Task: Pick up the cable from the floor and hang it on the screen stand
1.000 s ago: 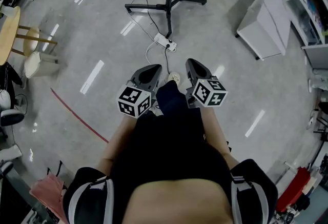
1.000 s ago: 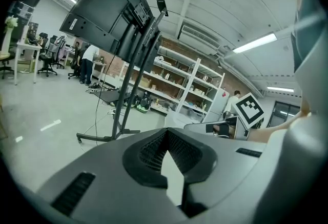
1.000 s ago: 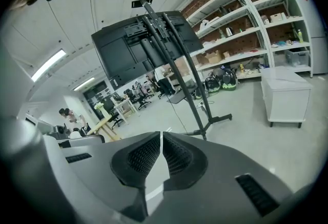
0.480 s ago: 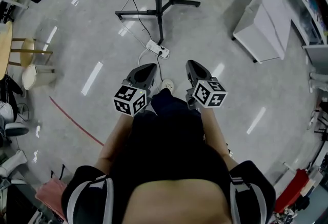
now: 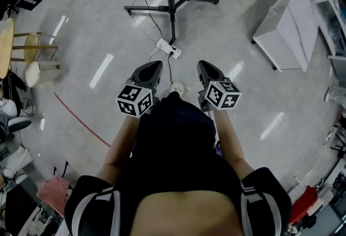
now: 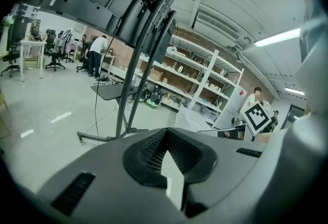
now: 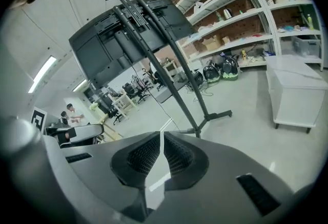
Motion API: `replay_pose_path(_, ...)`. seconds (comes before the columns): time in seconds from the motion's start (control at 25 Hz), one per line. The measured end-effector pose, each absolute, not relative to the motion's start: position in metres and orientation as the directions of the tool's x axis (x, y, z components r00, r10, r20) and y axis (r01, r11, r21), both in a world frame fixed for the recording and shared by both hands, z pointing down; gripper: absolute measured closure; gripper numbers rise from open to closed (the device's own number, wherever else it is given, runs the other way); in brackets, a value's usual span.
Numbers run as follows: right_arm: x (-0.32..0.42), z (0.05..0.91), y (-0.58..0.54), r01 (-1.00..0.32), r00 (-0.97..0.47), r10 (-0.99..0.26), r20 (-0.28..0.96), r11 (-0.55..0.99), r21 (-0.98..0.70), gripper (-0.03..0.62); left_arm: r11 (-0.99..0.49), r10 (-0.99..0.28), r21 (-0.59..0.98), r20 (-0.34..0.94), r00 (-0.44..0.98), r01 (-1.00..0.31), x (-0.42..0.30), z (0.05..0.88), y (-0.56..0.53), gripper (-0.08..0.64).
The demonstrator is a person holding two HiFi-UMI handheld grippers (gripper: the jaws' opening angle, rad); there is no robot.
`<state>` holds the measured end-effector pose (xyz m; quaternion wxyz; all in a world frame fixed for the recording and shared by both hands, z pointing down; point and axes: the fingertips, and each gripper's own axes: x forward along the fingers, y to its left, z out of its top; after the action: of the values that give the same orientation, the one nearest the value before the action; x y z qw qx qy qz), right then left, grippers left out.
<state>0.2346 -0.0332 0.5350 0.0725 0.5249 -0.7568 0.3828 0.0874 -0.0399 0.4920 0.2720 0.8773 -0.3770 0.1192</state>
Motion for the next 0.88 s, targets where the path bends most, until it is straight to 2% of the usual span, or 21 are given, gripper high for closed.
replay_pose_path(0.32, 0.223, 0.562, -0.088, -0.861, -0.498, -0.672, 0.548, 0.311, -0.402, 0.566, -0.573, -0.598, 0.354, 0.437, 0.672, -0.740, 0.091, 0.511, -0.091, 0.554)
replay_pose_path(0.88, 0.205, 0.665, -0.146, -0.883, -0.466, -0.604, 0.646, 0.363, -0.297, 0.563, -0.624, -0.491, 0.375, 0.495, 0.717, -0.686, 0.090, 0.615, -0.158, 0.554)
